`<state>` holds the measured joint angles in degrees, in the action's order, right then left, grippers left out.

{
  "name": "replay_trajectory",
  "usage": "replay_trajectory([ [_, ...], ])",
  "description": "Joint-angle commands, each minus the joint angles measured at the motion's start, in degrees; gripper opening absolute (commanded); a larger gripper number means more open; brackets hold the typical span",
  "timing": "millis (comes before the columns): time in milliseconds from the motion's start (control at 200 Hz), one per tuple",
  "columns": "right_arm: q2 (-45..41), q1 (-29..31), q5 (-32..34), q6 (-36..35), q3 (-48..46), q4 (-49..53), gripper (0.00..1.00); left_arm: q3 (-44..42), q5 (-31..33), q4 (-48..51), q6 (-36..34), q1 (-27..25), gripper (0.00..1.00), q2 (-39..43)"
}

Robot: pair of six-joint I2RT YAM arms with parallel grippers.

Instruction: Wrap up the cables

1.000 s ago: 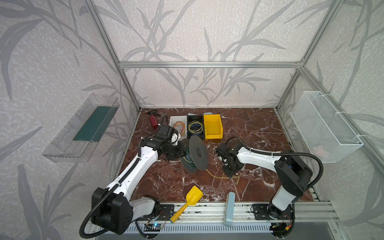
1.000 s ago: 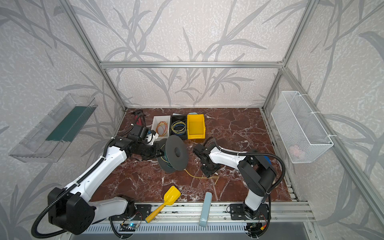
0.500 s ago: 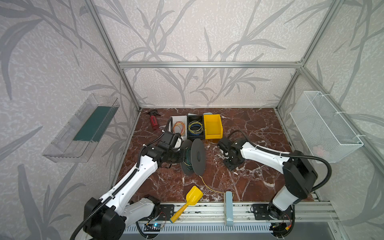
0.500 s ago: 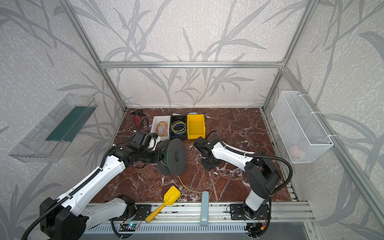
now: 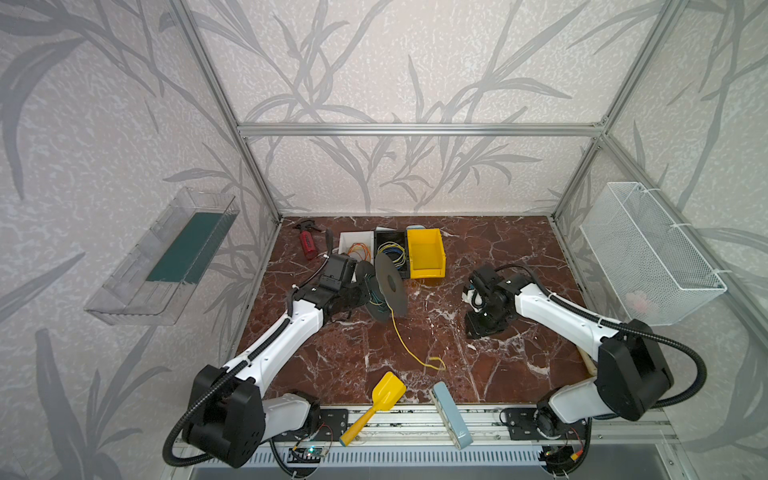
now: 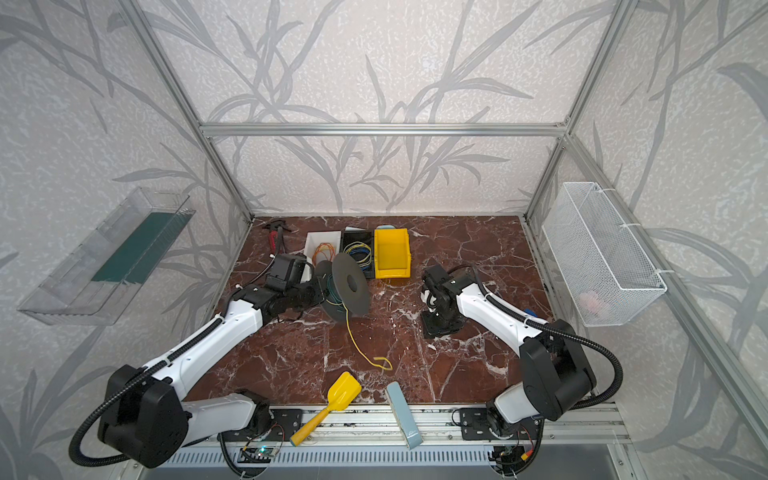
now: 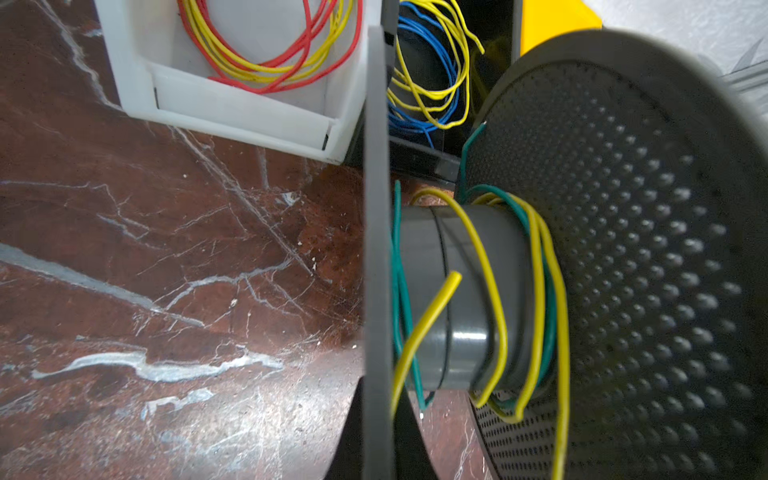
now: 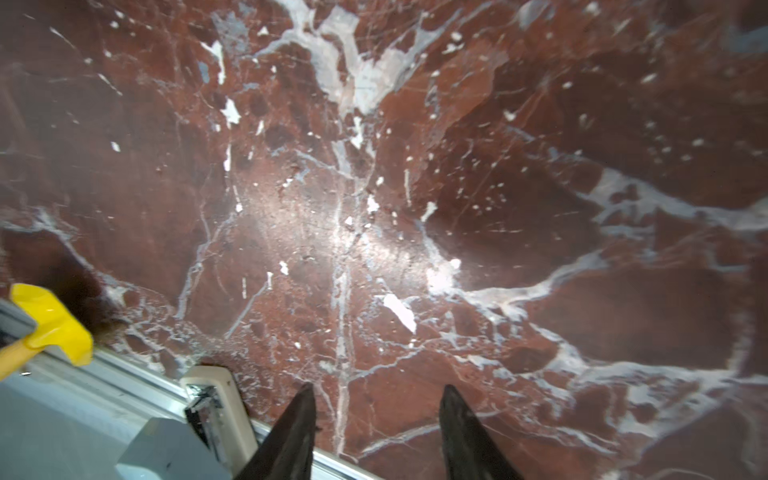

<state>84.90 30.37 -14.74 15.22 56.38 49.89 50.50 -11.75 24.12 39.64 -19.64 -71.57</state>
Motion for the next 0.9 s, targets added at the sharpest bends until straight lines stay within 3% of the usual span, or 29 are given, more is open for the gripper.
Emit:
replay_trajectory([
  [0, -1.15, -0.31, -8.74, 2.86, -1.6, -3.7, 0.49, 0.88, 1.77, -6.48, 3.69, 0.3, 0.0, 0.95],
  [150, -5.63, -0.28, -14.15, 5.24, -0.99, -7.74, 0.52, 0.66, 2.3, -6.42, 4.09, 0.22, 0.0, 1.26],
  [350, -12.74, -0.27, -10.29, 5.43, 8.31, -9.46, 0.55, 1.09, 2.9, -3.86, 2.67, 0.04, 0.0, 1.34],
  [495, -10.38, -0.37, -10.83, 3.83, 19.98, -10.62, 0.62, 1.53, 4.28, -1.61, 0.58, -0.13, 0.0, 1.78],
  [630, -5.57, -0.31, -17.75, 4.95, 30.74, -13.5, 0.66, 1.87, 5.24, 0.4, -0.58, -0.31, 0.0, 2.56],
  [790, 0.9, 0.03, -30.4, 6.83, 43.53, -16.27, 0.66, 1.88, 5.9, 1.51, -1.14, -0.49, 0.0, 3.67],
  [895, 5.27, 1.38, -36.13, 4.5, 50.66, -13.05, 0.67, 1.75, 5.88, 1.89, -1.23, -0.57, 0.0, 4.22],
])
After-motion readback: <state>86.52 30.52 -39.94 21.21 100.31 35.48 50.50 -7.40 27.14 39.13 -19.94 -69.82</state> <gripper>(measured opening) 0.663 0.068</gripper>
